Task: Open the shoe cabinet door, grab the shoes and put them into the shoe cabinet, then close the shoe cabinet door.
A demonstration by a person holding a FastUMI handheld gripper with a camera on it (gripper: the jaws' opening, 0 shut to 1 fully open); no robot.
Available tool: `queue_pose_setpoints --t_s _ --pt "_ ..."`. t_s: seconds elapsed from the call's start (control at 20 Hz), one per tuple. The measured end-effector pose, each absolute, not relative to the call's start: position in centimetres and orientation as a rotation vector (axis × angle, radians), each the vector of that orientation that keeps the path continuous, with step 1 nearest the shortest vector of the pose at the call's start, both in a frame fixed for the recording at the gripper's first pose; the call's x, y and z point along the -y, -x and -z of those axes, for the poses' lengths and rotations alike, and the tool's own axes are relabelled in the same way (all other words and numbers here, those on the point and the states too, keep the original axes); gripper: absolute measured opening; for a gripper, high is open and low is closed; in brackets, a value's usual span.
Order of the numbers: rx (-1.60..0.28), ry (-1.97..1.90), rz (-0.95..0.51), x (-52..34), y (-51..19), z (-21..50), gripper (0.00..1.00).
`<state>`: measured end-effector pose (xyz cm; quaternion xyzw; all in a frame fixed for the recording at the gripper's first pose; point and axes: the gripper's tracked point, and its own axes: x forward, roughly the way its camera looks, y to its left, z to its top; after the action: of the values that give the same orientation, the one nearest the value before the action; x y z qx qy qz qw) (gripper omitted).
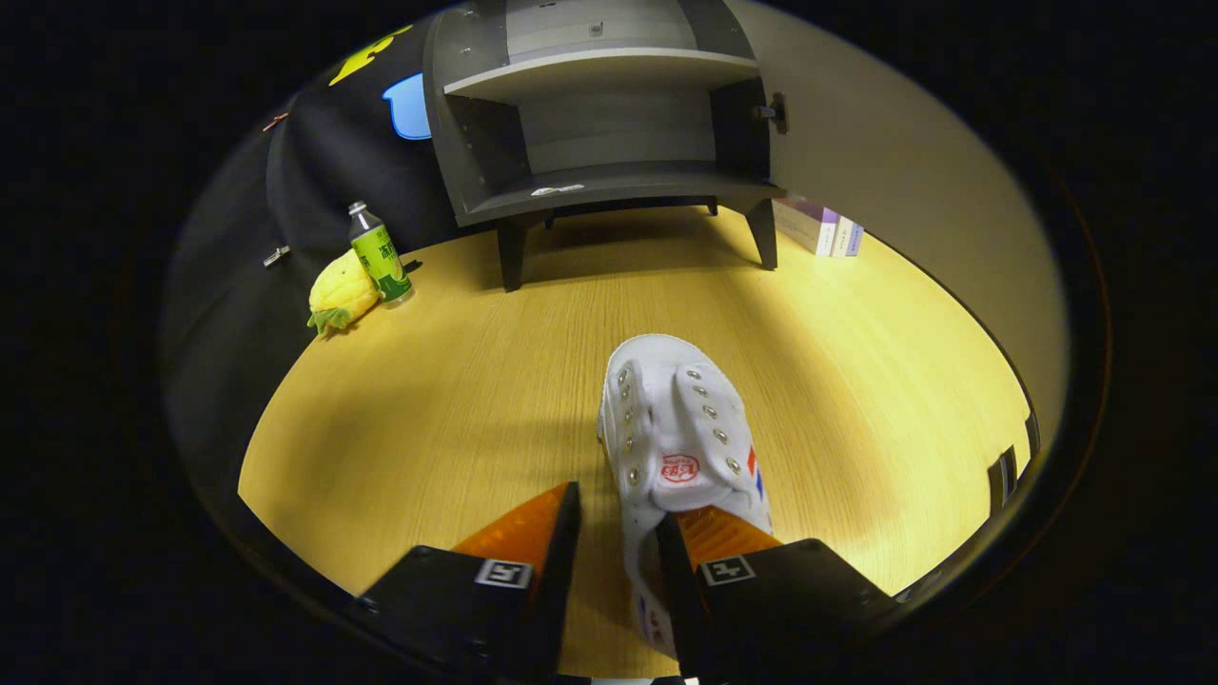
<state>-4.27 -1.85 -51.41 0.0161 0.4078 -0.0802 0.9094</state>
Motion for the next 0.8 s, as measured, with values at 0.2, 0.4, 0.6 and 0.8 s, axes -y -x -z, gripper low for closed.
queue_pose_setpoints --t_s 0.2,0.4,0.6,0.8 --pt "-0.829 -0.025 0.168 2.2 3.6 51.3 0.21" --pt "-0.831 0.001 0.159 2.1 3.6 51.0 0.09" --pt "-0.833 -0.001 0.157 2.2 3.3 50.3 0.05" --pt "-0.807 -0.002 0.162 2.3 2.6 47.3 0.05"
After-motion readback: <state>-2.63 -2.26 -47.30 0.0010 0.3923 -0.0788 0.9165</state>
